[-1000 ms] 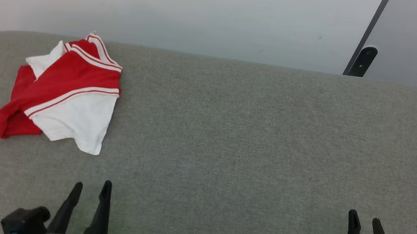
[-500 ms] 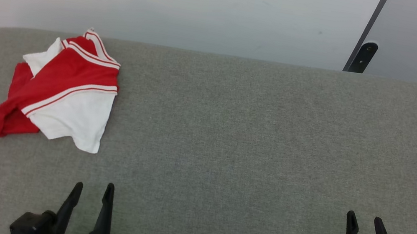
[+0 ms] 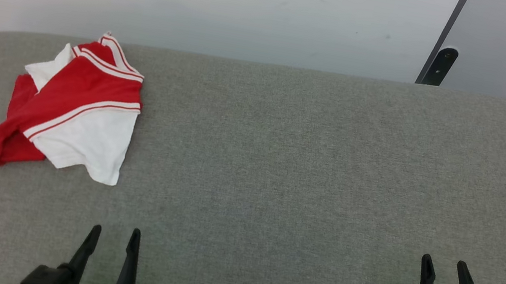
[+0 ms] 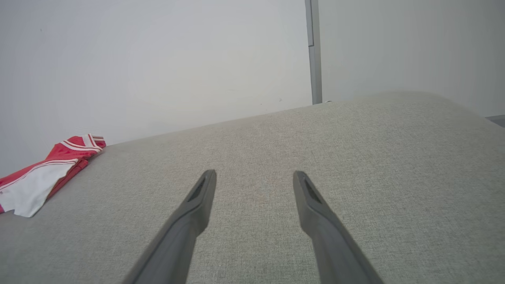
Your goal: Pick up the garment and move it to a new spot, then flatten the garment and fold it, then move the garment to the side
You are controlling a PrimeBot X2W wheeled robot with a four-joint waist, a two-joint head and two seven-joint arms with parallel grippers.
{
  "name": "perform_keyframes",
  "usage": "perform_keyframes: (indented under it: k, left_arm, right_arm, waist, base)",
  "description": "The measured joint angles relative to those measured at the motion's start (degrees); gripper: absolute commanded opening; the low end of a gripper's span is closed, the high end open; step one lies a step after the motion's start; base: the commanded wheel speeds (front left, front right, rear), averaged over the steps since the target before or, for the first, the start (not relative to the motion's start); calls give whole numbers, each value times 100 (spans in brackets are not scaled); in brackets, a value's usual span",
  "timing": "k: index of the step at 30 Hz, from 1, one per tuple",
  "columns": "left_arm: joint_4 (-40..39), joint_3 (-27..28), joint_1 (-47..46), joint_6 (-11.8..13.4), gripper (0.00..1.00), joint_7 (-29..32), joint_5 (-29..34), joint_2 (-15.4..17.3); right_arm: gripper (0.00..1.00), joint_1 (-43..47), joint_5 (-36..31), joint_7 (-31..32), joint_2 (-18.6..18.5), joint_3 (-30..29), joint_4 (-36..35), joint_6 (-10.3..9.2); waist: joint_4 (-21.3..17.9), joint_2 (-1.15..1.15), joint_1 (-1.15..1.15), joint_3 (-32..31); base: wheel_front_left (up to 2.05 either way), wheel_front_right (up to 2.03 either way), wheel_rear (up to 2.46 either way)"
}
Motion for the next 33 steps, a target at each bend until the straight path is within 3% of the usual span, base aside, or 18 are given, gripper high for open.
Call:
perform_keyframes:
  k: [23,33]
  left_arm:
    - [-51,-53,174,-1,100,-197,391,5]
    - [26,-111,166,0,100,-198,313,7]
  right_arm:
    - [100,64,-388,-197,113,-134,87,1]
    - [100,160,-350,-198,103,-192,49,0]
  waist:
    - [-1,0,0,-80]
    - [222,0,0,-125]
  base:
    - [0,0,0]
    - [0,0,0]
